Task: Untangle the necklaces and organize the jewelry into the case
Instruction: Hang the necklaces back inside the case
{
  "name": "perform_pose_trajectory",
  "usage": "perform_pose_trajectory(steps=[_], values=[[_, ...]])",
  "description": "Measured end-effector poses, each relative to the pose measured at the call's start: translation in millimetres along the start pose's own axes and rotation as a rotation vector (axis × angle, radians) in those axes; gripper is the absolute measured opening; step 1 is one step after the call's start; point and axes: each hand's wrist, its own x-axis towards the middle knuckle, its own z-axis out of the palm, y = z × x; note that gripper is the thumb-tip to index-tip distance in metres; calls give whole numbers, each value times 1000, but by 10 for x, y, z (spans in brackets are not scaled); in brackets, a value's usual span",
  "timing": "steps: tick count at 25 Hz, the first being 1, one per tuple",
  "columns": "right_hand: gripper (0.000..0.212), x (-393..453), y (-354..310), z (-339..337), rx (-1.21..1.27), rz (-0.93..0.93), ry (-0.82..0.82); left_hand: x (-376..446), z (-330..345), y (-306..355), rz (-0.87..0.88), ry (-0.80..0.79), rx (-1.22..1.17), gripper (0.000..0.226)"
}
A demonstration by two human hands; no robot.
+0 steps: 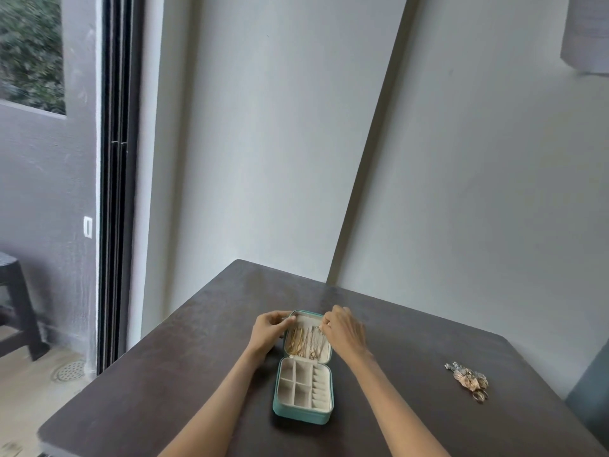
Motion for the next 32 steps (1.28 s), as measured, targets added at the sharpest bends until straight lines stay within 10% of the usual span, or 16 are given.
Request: perform_pose_trajectory(steps=[18, 32], values=[[37, -77, 13, -72, -347, -291, 169, -122, -53, 124, -18, -5, -205, 25], [32, -550, 178, 104, -23, -318, 310, -231, -17, 177, 6, 38, -302, 19]])
